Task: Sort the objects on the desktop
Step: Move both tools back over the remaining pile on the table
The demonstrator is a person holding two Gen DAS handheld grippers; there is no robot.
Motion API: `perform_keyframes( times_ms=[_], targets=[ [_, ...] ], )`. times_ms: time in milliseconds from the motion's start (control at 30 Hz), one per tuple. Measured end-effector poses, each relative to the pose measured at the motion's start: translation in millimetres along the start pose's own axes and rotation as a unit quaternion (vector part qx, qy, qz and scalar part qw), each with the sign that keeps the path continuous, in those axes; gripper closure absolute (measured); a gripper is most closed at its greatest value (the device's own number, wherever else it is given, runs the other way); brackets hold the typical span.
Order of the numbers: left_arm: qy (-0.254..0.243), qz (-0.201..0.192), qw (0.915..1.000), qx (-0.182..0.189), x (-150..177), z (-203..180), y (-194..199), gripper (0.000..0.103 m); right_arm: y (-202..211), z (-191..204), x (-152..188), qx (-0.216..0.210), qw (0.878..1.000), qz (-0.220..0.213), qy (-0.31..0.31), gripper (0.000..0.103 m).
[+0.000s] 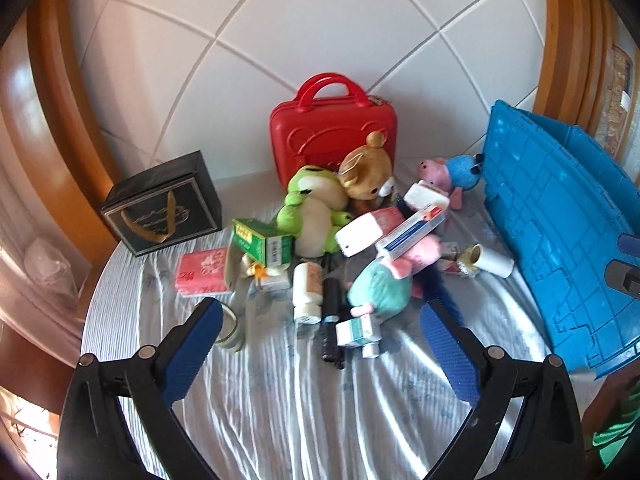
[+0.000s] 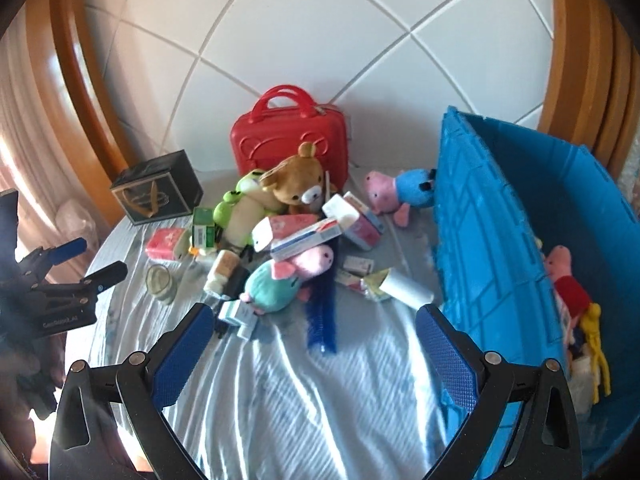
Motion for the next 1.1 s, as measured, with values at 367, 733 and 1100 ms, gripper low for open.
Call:
perform_keyframes(
  times_ms=[367,733,1100],
  targets=[
    [0.028,0.052,0.9978,-0.03,58,82,-35,0.003,-82,97,36,-0.044,0.996,0.06,0.057,0.001],
    [0.023,0.053,0.9964,-0.063,89,149,-115,0.013,-171,158,70,-0.046,0.988,0.105,0.102,0.001],
    [-0.001,0.09,0.9947,-0.05,94,191,-213,0.037,-230,188,73,-0.025,0.986,0.131,0.102,0.001]
  ],
)
Point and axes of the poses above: each gripper's, at about its wrist camera, not at the fingertips, and y roughly against the way its jaws point, z to its left, x to its underside, the point moved 1 cm from there along -y, roughly the way its jaws point, and after that the axes turned 14 degrees about x, right-handed, at the moved point
